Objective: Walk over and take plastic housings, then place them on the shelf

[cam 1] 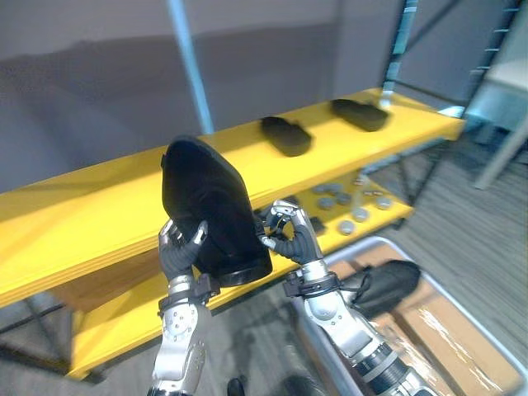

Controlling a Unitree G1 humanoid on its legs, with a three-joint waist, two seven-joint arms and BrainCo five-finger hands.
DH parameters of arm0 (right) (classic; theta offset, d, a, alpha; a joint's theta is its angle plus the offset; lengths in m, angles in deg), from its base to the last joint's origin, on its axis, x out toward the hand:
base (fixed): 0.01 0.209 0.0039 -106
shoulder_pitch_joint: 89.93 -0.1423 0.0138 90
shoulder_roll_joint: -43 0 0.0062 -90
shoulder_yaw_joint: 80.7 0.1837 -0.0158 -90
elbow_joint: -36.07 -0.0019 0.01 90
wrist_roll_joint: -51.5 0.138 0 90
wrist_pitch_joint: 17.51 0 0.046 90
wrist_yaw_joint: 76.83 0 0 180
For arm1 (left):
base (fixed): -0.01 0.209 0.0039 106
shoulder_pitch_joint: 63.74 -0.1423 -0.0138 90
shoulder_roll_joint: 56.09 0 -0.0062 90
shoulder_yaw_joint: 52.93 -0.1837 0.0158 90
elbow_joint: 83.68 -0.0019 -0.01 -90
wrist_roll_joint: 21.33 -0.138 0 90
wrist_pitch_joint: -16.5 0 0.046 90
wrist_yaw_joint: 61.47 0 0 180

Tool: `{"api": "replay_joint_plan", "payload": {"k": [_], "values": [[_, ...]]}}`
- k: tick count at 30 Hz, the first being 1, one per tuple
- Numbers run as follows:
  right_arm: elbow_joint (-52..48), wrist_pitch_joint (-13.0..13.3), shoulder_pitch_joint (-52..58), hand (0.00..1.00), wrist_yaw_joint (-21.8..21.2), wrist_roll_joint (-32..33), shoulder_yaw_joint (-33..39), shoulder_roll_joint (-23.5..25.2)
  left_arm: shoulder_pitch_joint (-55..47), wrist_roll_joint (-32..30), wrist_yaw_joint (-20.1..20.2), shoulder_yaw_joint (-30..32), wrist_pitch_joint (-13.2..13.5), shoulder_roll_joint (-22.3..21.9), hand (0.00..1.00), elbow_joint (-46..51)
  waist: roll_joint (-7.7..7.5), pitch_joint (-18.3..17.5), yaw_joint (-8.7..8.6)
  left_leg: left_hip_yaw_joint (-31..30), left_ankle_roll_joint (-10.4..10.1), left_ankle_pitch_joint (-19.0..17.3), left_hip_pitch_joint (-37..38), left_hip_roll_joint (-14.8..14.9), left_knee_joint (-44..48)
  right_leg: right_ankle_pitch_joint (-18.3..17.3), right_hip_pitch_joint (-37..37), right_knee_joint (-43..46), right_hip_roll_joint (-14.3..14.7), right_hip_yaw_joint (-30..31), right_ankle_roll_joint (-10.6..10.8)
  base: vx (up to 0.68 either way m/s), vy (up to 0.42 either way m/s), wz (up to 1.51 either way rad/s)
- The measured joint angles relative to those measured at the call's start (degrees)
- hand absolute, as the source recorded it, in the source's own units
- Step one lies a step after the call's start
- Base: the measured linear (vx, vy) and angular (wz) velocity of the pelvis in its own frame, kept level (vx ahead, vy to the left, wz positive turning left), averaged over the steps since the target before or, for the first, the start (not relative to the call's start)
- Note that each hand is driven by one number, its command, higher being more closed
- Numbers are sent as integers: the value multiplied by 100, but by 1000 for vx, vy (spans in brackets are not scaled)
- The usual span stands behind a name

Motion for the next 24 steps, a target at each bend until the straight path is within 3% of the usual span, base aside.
{"api": "replay_joint_plan", "payload": {"k": [2,3,4,5,6,7,8,9,12,16,18,19,20,24], "values": [[-78,-40,182,0,-138,32,108,290,-240,-166,87,260,-10,21,100,181,-270,56,6,-110,60,-17,76,-388,74,-196,79,529,-531,-106,162,326,227,43],[-95,-120,181,0,-178,117,332,409,-259,-257,95,467,-36,20,100,194,-313,99,-13,-212,202,-216,79,-603,258,-214,6,1278,-1032,-25,146,311,246,45],[-99,-139,181,0,-178,140,401,421,-260,-301,101,501,-44,24,100,194,-320,103,-15,-232,244,-240,82,-639,314,-205,-23,1490,-1143,3,134,275,270,55],[-156,-207,173,0,-184,250,728,406,-262,-467,102,632,-47,61,100,218,-347,136,-12,-317,362,-408,112,-741,576,-67,-185,2409,-1591,258,-67,224,273,56],[-216,-259,173,0,-176,335,1016,371,-264,-577,86,752,-48,117,100,236,-326,168,-37,-494,415,-637,192,-783,783,379,-438,3246,-1870,674,-713,203,271,62],[-220,-270,171,0,-173,357,1149,369,-267,-598,59,792,-48,172,100,260,-311,200,-65,-578,432,-729,274,-775,821,626,-607,3620,-1912,1072,-1069,180,201,68],[-241,-281,172,0,-171,448,1313,369,-257,-620,18,873,-46,340,100,296,-291,264,-150,-809,515,-849,381,-734,820,335,-1045,4283,-1663,2026,-847,173,95,88],[-264,-283,175,0,-172,461,1349,374,-242,-630,-54,950,-52,437,100,295,-277,307,-300,-1077,527,-867,489,-738,743,-374,-1383,4633,-1204,2677,-732,173,53,98],[-303,-282,280,0,-183,574,1340,404,-243,-685,-81,954,-66,482,100,291,-293,383,-351,-1462,521,-900,968,-892,453,-915,-1741,3880,-342,3405,-542,177,32,88],[-543,-282,481,0,-234,699,1414,410,-198,-760,-83,947,-71,496,100,292,-349,410,-470,-1903,418,-923,1101,-1077,350,-866,-2121,2015,434,4255,-549,179,-101,72],[-685,-289,649,0,-265,783,1506,430,-191,-815,-82,919,-84,547,100,293,-513,435,-498,-2023,229,-1055,1147,-1264,433,-252,-2090,1149,484,4344,-713,204,-194,56],[-810,-281,836,0,-304,842,1506,423,-195,-912,-99,878,-112,481,100,240,-504,471,-538,-2089,91,-1207,1208,-1313,518,258,-2018,1135,457,4412,-684,230,-198,24],[-896,-284,1042,0,-357,902,1546,405,-213,-954,-83,801,-143,458,100,230,-390,439,-566,-2064,-4,-1352,1152,-1128,634,246,-1900,910,604,4334,-719,192,-146,13],[-1198,-287,1741,0,-554,1166,1696,422,-147,-1012,-35,683,-238,327,100,177,-296,469,-704,-2106,-231,-1923,939,-611,1433,215,-1512,447,1115,4197,-848,226,-123,-7]]}}
